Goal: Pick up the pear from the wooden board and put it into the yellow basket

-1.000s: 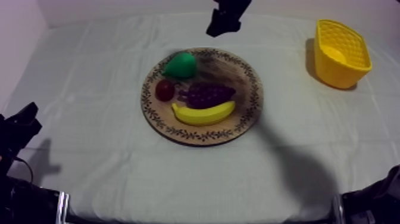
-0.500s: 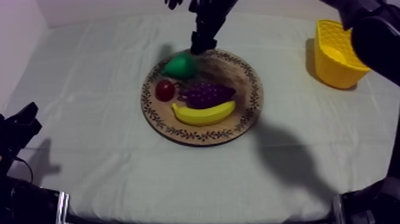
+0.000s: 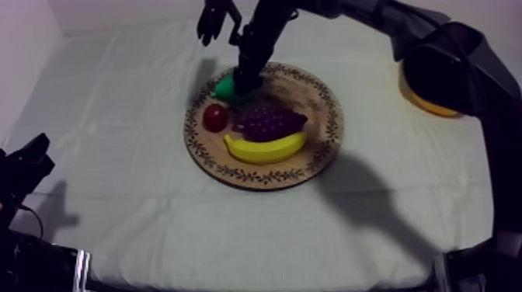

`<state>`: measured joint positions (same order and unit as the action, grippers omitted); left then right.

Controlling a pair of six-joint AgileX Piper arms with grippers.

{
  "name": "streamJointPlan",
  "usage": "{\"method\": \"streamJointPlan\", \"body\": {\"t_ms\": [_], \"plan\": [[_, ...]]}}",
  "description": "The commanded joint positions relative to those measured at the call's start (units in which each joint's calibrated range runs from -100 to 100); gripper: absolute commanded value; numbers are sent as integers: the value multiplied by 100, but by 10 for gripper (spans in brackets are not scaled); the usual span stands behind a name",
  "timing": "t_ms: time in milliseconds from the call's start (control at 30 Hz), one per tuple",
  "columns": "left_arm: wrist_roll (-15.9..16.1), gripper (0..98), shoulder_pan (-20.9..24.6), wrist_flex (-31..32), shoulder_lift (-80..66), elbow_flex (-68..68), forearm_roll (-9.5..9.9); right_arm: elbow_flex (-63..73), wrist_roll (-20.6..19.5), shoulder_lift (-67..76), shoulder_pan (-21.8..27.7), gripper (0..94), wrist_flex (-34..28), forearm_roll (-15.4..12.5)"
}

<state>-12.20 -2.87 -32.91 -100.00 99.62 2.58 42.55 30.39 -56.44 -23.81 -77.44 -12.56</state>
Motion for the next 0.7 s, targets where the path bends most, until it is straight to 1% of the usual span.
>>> {"method": "streamJointPlan", "body": {"t_ms": [0,167,300,433,567,667], "plan": [[1,1,1,1,0,5,-2,178,-24,-205,-22,801,-14,-3],[1,1,1,1,0,5,-2,776,-78,-658,-34,781,-204,32],[1,1,1,1,0,5,-2,1103,-69,-928,0,733,-327,44],[1,1,1,1,0,5,-2,1208,-57,-1046,1,637,-397,57],[1,1,1,1,0,5,-2,1234,-21,-1061,11,501,-486,2],[1,1,1,1,0,5,-2,1227,-7,-1034,0,416,-542,-8]]}}
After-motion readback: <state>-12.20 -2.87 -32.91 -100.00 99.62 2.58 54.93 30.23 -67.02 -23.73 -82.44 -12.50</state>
